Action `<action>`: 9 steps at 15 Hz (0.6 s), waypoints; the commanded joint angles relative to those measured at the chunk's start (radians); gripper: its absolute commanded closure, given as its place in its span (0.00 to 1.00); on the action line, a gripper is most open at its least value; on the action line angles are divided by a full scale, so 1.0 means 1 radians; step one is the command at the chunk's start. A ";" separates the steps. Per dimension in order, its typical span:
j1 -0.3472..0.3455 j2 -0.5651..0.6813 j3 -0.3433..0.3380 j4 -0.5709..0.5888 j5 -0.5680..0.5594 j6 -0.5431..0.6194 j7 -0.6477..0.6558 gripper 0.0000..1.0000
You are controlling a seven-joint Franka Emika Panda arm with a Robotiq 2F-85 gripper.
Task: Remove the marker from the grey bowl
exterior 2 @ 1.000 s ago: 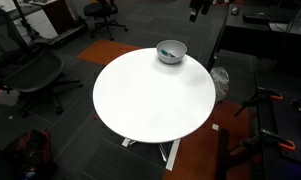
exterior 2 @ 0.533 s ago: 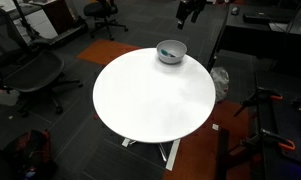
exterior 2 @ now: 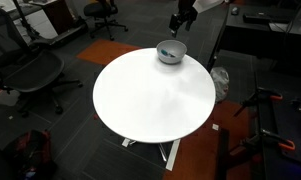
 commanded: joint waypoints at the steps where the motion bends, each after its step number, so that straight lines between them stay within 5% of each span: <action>1: -0.008 0.095 0.001 0.103 0.011 -0.011 0.035 0.00; 9: -0.039 0.263 0.009 0.278 0.022 -0.072 0.029 0.00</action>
